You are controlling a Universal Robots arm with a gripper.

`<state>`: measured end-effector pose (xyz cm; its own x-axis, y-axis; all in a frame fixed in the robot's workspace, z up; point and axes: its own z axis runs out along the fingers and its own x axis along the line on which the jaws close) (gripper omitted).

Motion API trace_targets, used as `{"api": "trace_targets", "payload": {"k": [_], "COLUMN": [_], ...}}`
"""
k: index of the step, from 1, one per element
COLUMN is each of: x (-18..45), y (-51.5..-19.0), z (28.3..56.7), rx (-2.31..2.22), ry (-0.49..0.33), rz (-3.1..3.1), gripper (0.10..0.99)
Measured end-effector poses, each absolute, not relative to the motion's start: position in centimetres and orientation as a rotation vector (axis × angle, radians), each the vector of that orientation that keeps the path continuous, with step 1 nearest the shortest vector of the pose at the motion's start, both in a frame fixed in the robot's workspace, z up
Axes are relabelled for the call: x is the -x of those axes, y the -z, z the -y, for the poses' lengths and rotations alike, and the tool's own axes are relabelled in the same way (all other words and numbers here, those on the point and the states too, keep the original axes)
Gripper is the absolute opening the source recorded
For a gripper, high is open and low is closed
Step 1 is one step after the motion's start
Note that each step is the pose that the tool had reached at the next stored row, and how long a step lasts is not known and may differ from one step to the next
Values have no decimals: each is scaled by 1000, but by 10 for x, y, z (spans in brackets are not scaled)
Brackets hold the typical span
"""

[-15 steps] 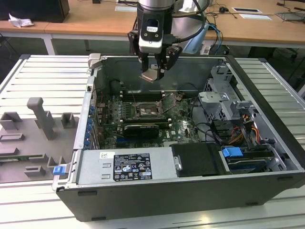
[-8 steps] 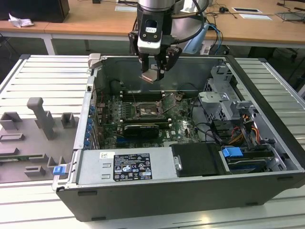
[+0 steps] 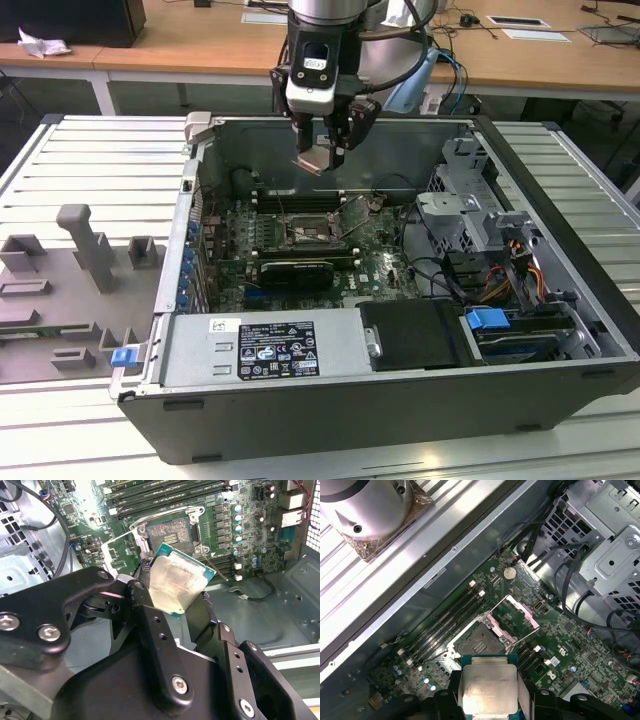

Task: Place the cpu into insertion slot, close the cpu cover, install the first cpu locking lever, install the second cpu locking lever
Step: 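Place the cpu into insertion slot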

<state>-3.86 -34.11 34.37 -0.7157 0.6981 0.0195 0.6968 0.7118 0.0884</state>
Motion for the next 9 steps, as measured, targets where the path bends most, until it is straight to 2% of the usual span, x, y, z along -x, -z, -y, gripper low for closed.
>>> {"api": "trace_targets", "payload": {"k": [9], "x": [39], "y": [-343], "z": [341], "rx": [-1225], "ry": [-139], "rz": [-2872], "gripper": [529]}}
